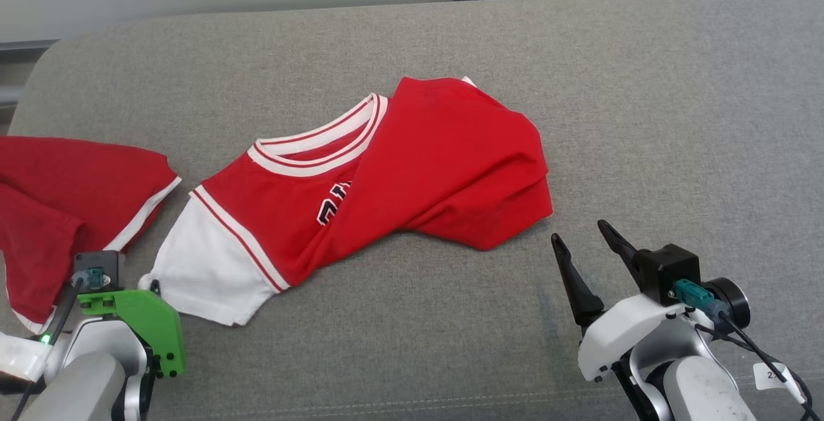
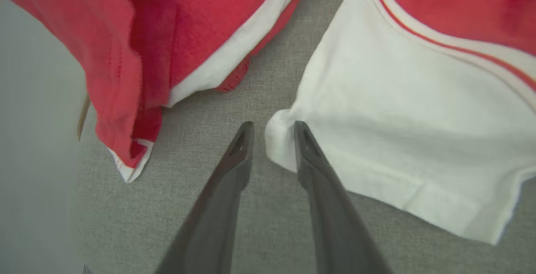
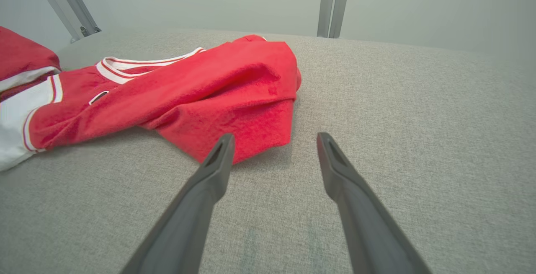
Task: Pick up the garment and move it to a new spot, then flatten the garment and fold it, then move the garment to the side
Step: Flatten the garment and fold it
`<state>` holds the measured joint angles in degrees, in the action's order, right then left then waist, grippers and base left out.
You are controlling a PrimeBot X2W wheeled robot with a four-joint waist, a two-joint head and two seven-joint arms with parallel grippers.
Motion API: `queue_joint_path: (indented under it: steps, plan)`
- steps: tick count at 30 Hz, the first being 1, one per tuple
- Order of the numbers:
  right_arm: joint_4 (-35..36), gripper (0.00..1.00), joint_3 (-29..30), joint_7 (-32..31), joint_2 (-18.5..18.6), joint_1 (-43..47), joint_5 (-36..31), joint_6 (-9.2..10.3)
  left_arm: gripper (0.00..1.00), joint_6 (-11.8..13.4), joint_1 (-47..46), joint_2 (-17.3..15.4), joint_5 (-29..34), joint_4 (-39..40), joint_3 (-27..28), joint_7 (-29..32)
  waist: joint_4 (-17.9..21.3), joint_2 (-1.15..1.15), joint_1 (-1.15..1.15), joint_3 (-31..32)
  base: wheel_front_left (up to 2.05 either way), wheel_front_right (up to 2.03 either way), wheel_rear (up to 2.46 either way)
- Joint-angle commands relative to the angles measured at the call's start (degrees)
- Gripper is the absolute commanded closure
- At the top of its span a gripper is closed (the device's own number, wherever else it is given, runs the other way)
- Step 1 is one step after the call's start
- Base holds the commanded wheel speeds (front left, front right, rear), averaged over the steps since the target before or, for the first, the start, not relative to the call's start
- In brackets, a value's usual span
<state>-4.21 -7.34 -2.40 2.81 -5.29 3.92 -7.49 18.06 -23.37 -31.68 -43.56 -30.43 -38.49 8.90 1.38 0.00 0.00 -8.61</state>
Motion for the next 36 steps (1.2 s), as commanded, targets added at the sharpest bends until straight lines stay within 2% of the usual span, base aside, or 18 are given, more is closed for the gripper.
queue_joint_path:
  steps: [1,5,9,10,13,17,22,26,30,36]
  plan:
    - [-0.2,0.0,0.1,0.5,0.1,-0.2,0.5,-0.01,0.0,-0.7,1.0,0.9,-1.2,-1.2,0.9,-1.7,0.1,0.0,0.0,0.2,0.0,0.0,0.0]
    - [-0.2,0.0,0.6,0.2,0.1,-0.2,0.5,-0.01,0.0,-1.6,1.6,2.7,-2.1,-4.1,2.4,-6.4,0.1,0.0,0.0,0.9,0.0,0.0,0.0]
    - [0.0,0.0,1.9,-0.5,0.2,0.1,0.5,-0.01,0.0,-2.2,2.8,4.4,-3.2,-5.4,4.8,-14.2,-0.1,0.0,0.0,2.1,0.0,0.0,0.0]
    - [0.0,0.0,1.9,-0.5,0.2,0.1,0.5,-0.01,0.0,-2.2,2.8,4.4,-3.2,-5.4,4.8,-14.2,-0.1,0.0,0.0,2.1,0.0,0.0,0.0]
    - [0.0,0.0,2.5,-1.4,0.1,0.5,0.7,-0.01,0.0,-2.5,3.9,5.7,-3.5,-5.7,5.9,-19.5,-0.5,0.0,0.0,3.1,0.0,0.0,0.0]
    - [-0.2,0.0,2.1,-4.4,0.1,-0.1,1.6,-0.01,0.0,-2.1,5.8,8.6,-3.3,-3.6,8.1,-23.4,-1.0,0.0,0.0,4.4,0.0,0.0,0.0]
    - [0.2,0.0,0.7,-9.9,0.1,-3.6,1.4,-0.01,0.0,-2.2,9.6,12.4,1.9,5.7,12.6,-24.1,-2.3,0.0,0.0,5.4,0.0,0.0,0.0]
    - [-0.4,0.0,-0.2,-14.5,0.2,-8.0,1.1,-0.01,0.0,-3.6,14.5,16.2,8.1,13.8,15.4,-24.0,-3.6,0.0,0.0,5.6,0.0,0.0,0.0]
    - [-3.9,0.0,-0.6,-19.0,0.2,-13.0,2.6,-0.01,0.0,-6.1,18.2,18.5,13.8,19.3,15.3,-24.1,-5.5,0.0,0.0,5.3,0.0,0.0,0.0]
    - [-11.8,0.0,1.6,-25.4,0.1,-21.8,4.4,-0.01,0.0,-9.0,20.7,20.7,18.8,24.0,14.0,-24.1,-9.4,0.0,0.0,3.5,0.0,0.0,0.0]
